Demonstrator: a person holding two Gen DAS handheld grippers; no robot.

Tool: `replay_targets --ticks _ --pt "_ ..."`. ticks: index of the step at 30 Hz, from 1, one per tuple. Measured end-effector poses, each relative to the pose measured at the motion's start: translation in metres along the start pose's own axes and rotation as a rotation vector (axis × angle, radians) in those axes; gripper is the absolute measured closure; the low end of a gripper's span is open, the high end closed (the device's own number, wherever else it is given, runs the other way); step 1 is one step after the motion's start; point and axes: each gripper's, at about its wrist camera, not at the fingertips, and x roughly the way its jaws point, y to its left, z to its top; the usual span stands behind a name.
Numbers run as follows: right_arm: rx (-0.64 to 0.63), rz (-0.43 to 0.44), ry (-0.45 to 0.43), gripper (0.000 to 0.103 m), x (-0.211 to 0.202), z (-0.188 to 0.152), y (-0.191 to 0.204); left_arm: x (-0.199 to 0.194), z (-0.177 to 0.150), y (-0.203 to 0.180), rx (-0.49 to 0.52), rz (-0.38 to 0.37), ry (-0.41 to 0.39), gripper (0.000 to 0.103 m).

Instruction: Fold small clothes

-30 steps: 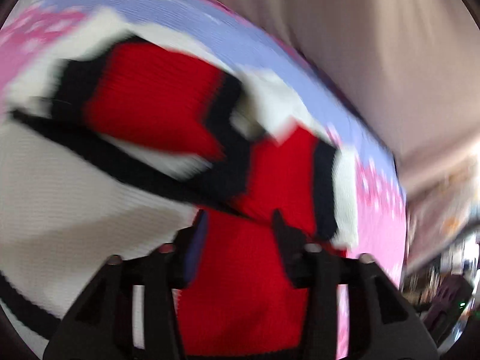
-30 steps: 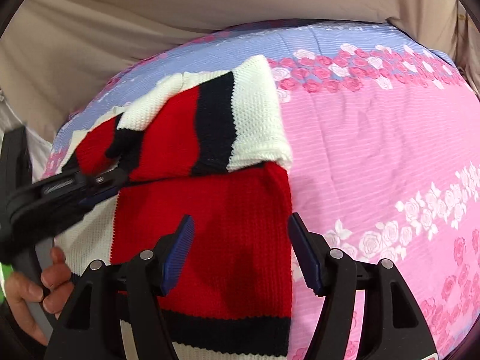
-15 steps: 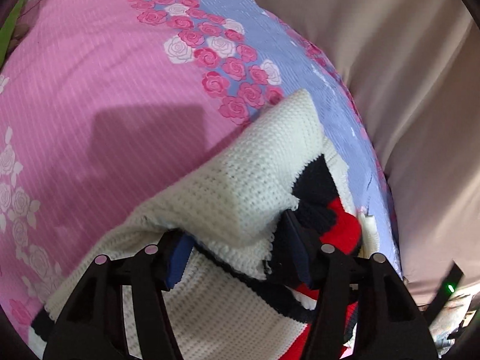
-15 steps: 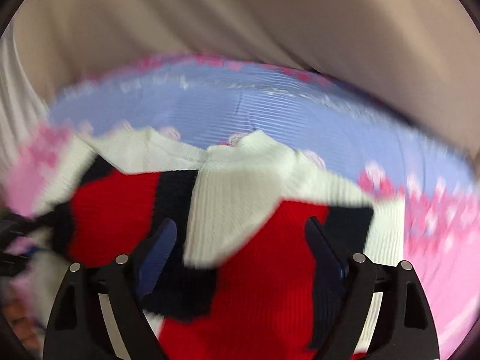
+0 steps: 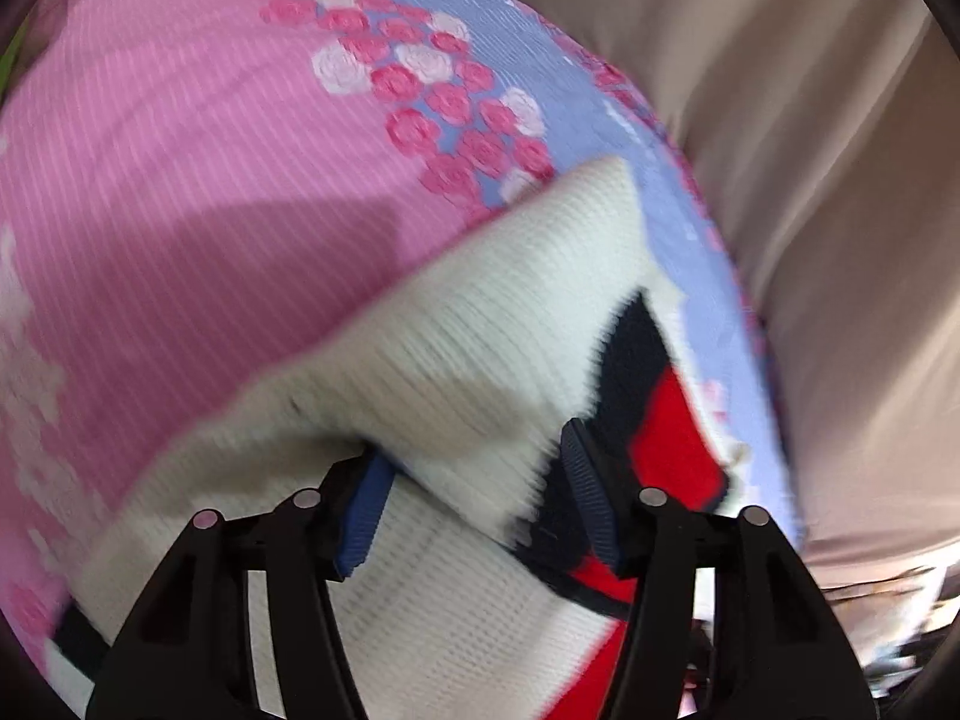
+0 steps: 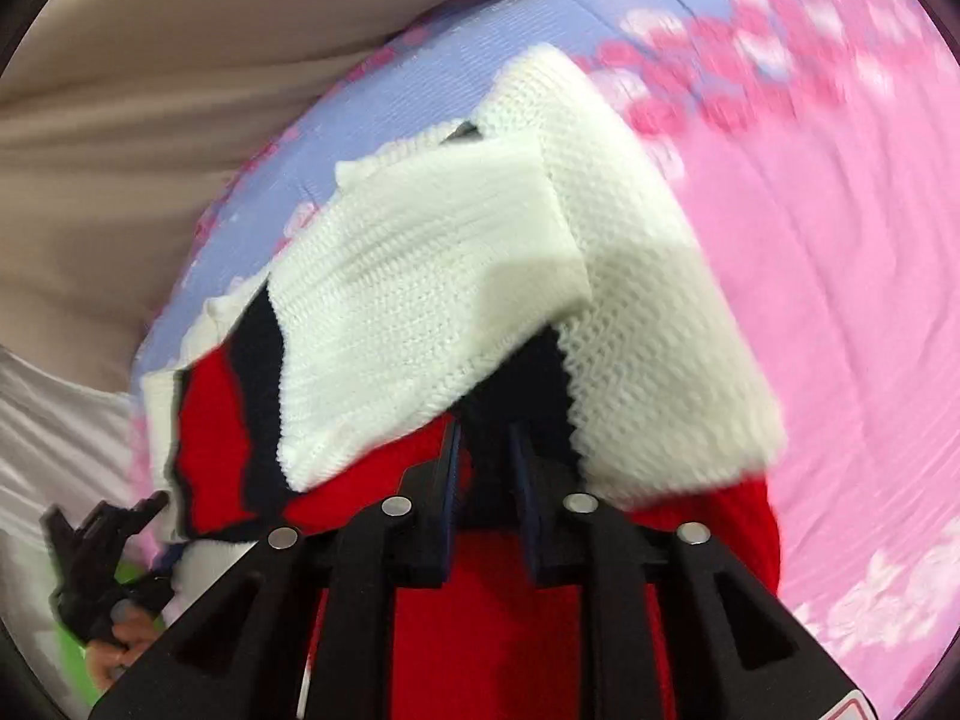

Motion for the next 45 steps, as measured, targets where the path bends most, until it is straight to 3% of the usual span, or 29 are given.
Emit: replay_targets --ticks 2,3,4,7,9,11,12,13,16,19,21,23,24,26,29,31,33,35,38,41,43,45 --pt "0.024 0.039 -0.028 0.066 -0.012 0.002 -0.004 -0.002 -0.004 0.005 -0.064 -0.044 0.002 0.045" --pt "0.018 0.043 -0.046 0.047 -0.016 0.004 -0.002 0.000 -0.004 0.008 -0.093 -0.049 0.003 0.044" --pt "0.007 0.039 -0.074 0.039 -0.020 0.009 0.001 0.003 -0.003 0.012 -0.126 -0.051 0.007 0.045" --pt "0.009 0.035 -0.078 0.035 -0.012 0.031 0.004 0.004 0.004 0.017 -0.163 -0.054 -0.013 0.054" --pt "0.022 -0.013 -0.047 0.036 0.009 0.043 0.004 0.005 0.011 0.013 -0.134 -0.020 -0.004 0.089" --pt "-0.027 -0.060 -0.075 0.079 0.010 0.046 0.019 -0.005 0.020 0.007 -0.126 -0.014 -0.016 0.094" --pt "-0.059 -0.038 -0.055 0.096 0.011 0.052 0.030 -0.015 0.024 0.003 -0.115 -0.030 -0.046 0.094" --pt "-0.072 0.008 -0.077 0.096 -0.002 0.058 0.043 -0.029 0.030 -0.005 -0.089 -0.045 -0.087 0.094" --pt "-0.179 0.132 -0.250 0.096 -0.070 0.066 0.087 -0.059 0.038 -0.013 -0.041 -0.055 -0.167 0.094" --pt "-0.239 0.165 -0.362 0.097 -0.111 0.057 0.087 -0.042 0.033 -0.001 -0.005 0.018 -0.139 0.094" --pt "-0.216 0.069 -0.271 0.097 -0.074 0.050 0.058 -0.013 0.024 0.012 0.001 0.107 -0.076 0.094" --pt "-0.121 -0.072 -0.072 0.097 -0.009 0.043 0.008 -0.004 0.018 0.023 -0.028 0.108 -0.061 0.094" --pt "-0.098 -0.078 -0.052 0.097 -0.003 0.039 -0.002 -0.008 0.018 0.022 -0.018 0.102 -0.076 0.094" --pt "-0.058 0.008 -0.095 0.097 -0.018 0.034 -0.007 -0.013 0.018 0.014 0.042 0.115 -0.102 0.094" --pt "-0.111 0.069 -0.172 0.097 -0.052 0.036 0.011 -0.008 0.015 0.006 0.082 0.134 -0.100 0.094" --pt "-0.161 -0.004 -0.142 0.097 -0.041 0.036 0.008 0.002 0.012 0.011 0.071 0.140 -0.085 0.093" --pt "-0.149 -0.097 -0.028 0.099 -0.008 0.036 -0.006 0.001 0.009 0.012 0.097 0.139 -0.115 0.092" --pt "-0.111 -0.059 -0.048 0.098 -0.012 0.034 -0.016 0.003 0.005 0.012 0.125 0.145 -0.122 0.092" --pt "-0.094 -0.088 -0.135 0.088 -0.051 0.025 -0.003 0.003 0.005 0.015 0.134 0.121 -0.122 0.092" --pt "-0.201 -0.105 -0.231 0.083 -0.080 0.016 0.035 0.003 0.006 0.019 0.149 0.094 -0.114 0.092" --pt "-0.335 -0.036 -0.148 0.062 -0.062 0.016 0.086 0.001 0.007 0.021 0.147 0.077 -0.108 0.092" --pt "-0.465 0.022 -0.066 0.055 -0.034 0.012 0.133 0.002 0.008 0.023 0.148 0.067 -0.101 0.092"
